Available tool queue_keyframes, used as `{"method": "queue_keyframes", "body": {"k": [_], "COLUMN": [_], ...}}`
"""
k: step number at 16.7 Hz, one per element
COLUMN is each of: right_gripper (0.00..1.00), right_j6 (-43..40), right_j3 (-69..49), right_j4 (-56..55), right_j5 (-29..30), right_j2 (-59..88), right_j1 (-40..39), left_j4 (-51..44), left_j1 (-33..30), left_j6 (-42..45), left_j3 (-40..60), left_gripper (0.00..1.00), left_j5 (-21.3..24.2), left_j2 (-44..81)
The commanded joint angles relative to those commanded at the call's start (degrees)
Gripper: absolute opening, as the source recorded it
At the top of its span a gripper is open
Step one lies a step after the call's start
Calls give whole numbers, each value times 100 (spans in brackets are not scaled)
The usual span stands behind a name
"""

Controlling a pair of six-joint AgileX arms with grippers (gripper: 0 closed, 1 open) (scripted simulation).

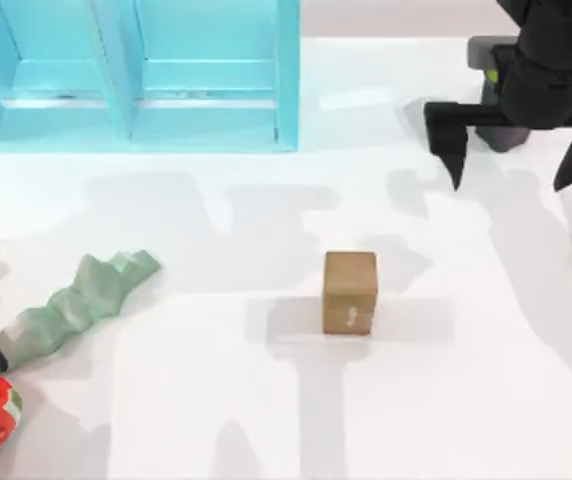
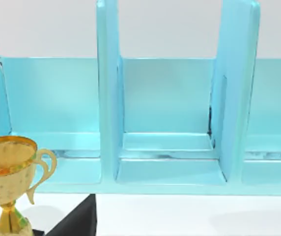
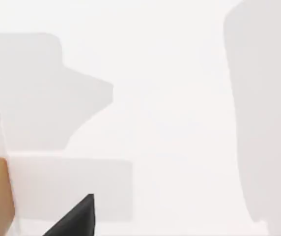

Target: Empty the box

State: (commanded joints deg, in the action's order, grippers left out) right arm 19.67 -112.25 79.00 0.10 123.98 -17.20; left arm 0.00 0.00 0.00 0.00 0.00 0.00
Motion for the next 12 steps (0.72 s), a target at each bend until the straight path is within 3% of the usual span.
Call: {"method": "queue_keyframes", "body": {"k": [7, 12], "right_gripper": [100, 100], "right_j6": [-3315, -4278], "right_j3": [329, 513], "right_j4": [177, 201], "right_j5": [-34, -38], "right_j2": [-527, -786], "right_j1": [3361, 4326], "left_j4": [0, 0], "left_j1": [0, 0], "left_j6": [0, 0], "left_j3": [0, 0], "left_gripper": [100, 100], "left_j5": [0, 0], "left_j2": [0, 0]}}
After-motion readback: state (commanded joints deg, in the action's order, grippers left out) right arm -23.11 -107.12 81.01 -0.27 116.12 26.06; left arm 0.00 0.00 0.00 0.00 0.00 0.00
